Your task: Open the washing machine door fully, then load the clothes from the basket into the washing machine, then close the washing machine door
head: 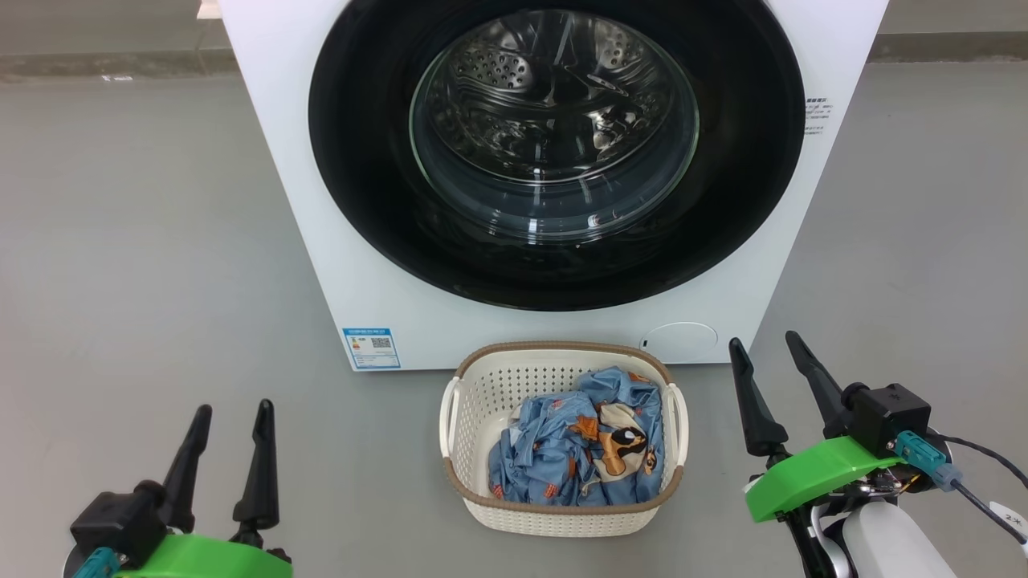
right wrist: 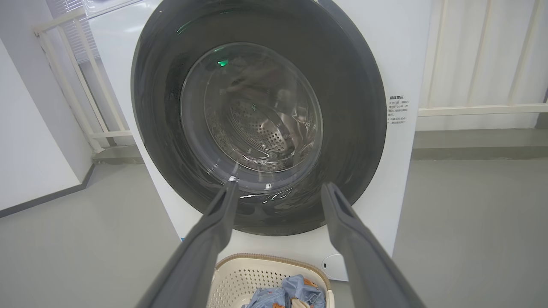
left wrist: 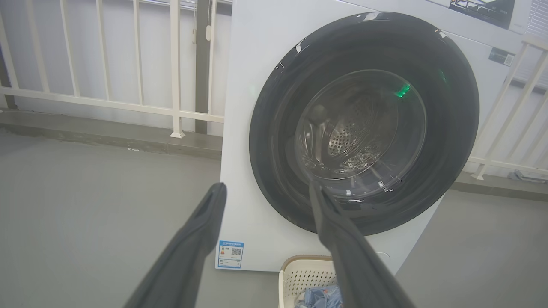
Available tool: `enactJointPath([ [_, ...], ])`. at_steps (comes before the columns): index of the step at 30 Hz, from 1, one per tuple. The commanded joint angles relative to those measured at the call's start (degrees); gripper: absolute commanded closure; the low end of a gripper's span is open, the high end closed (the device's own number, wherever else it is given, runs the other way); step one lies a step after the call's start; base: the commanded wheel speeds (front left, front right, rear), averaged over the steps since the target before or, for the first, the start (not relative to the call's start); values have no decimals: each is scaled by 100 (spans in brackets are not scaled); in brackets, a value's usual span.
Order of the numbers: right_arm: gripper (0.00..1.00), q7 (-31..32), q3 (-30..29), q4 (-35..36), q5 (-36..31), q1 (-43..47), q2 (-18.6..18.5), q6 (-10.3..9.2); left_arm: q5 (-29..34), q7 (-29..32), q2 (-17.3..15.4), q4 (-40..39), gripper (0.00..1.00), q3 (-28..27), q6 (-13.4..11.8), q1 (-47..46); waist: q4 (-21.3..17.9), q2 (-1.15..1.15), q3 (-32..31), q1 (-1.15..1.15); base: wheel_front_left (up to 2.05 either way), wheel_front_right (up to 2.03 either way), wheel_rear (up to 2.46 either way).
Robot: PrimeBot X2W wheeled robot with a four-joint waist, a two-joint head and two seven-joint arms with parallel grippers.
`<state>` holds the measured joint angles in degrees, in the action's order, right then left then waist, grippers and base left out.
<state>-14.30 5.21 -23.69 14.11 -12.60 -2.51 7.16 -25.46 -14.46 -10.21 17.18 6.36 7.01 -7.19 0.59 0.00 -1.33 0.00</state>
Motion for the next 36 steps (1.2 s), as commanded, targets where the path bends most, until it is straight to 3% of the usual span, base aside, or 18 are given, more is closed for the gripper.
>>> enactJointPath([
  [1, 0, -70, 118, 120, 7, -257, -37, 33, 55, -53, -146, -144, 0, -218, 6, -233, -2, 0, 2, 0, 0, 0, 0],
  [23, 0, -70, 107, 136, 59, -272, -37, 33, 89, -53, -243, -138, 0, -152, -30, -255, -1, 0, 39, 0, 3, 3, -6],
  [36, 0, -70, 112, 137, 90, -274, -37, 33, 78, -53, -280, -145, 0, -131, -58, -234, -33, 0, 46, 0, 78, 78, -156],
])
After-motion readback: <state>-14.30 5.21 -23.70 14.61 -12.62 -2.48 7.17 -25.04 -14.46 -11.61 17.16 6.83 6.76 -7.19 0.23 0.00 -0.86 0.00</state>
